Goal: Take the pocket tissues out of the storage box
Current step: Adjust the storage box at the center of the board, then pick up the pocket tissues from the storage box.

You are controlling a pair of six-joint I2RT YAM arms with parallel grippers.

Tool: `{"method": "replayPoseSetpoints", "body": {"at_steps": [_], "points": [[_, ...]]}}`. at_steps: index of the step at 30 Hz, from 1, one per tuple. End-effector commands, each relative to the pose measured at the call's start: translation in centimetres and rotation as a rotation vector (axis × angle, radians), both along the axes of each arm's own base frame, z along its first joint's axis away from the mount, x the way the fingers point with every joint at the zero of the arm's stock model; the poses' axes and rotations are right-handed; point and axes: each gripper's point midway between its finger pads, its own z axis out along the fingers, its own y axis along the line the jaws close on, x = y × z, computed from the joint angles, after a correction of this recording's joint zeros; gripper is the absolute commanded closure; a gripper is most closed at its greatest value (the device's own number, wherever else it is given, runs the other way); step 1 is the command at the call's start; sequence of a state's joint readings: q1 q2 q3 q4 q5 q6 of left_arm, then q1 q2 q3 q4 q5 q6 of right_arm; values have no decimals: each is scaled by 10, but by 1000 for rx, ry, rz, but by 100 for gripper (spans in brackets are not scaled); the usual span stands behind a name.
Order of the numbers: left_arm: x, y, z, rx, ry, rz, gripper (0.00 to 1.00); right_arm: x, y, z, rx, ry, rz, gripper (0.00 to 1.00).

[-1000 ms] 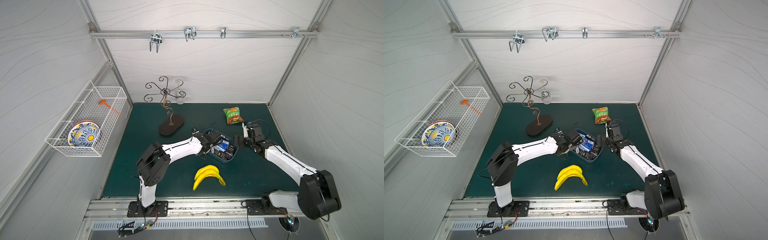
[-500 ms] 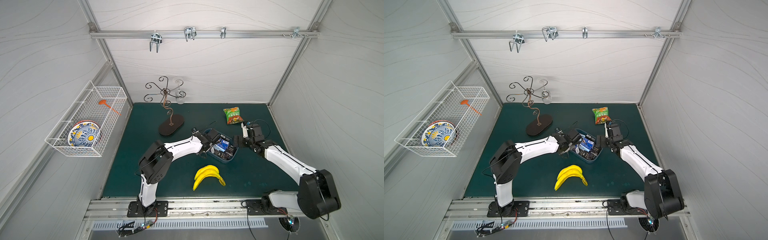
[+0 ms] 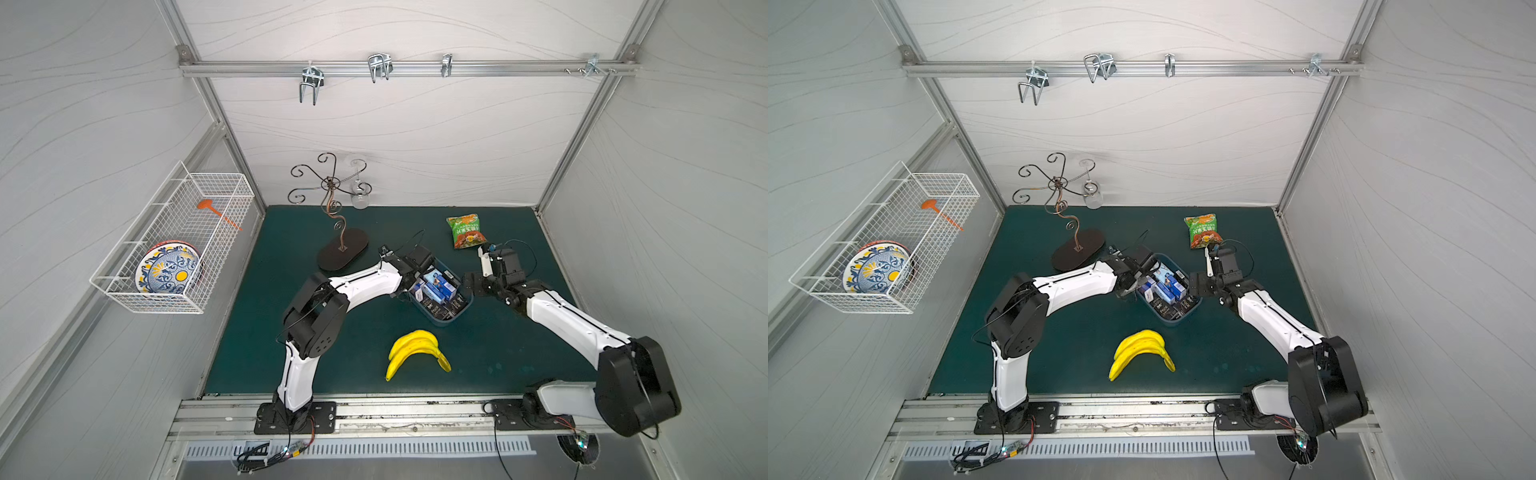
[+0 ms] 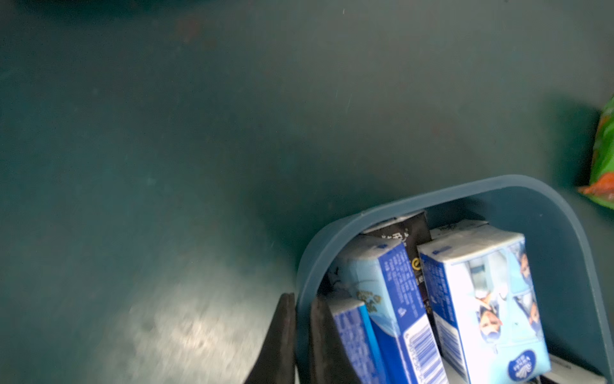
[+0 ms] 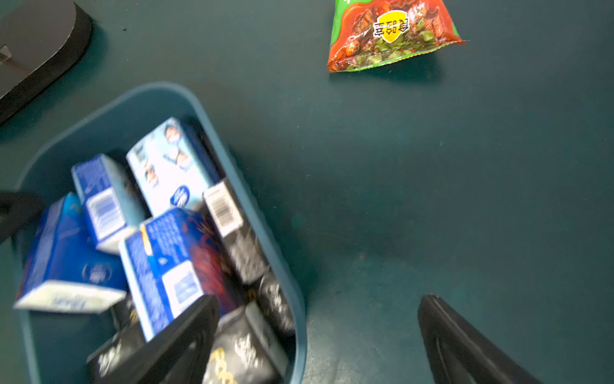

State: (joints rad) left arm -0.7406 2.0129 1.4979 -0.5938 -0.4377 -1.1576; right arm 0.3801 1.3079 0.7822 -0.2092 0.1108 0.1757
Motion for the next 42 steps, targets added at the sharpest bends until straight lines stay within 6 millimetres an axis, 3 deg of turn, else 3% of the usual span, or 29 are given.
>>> {"method": "replayPoseSetpoints", "body": {"at_steps": [1, 6, 11, 17, 23, 27, 29, 34, 42], "points": [[35, 14, -2, 69, -26, -27, 100, 0, 11, 16, 22, -31, 36, 1], [77, -1, -8, 82, 31, -313, 100, -4, 19, 21, 0, -22, 80, 1], [86, 11, -15, 169, 77, -481, 100, -3, 26, 32, 18, -34, 102, 4], [84, 18, -23, 170, 140, -664, 98, -5, 55, 38, 38, -10, 187, 14], [85, 21, -16, 186, 131, -698, 87, -7, 88, 35, 0, 21, 244, 16], [90, 22, 3, 172, 97, -654, 69, -6, 107, 33, -4, 47, 261, 18], [89, 26, 15, 176, 80, -631, 63, -4, 114, 29, -20, 55, 263, 18], [73, 39, 50, 152, 36, -565, 60, 5, 121, 13, -41, 97, 249, 23], [18, 49, 85, 81, -39, -477, 60, 13, 136, -9, -44, 139, 258, 32]]}}
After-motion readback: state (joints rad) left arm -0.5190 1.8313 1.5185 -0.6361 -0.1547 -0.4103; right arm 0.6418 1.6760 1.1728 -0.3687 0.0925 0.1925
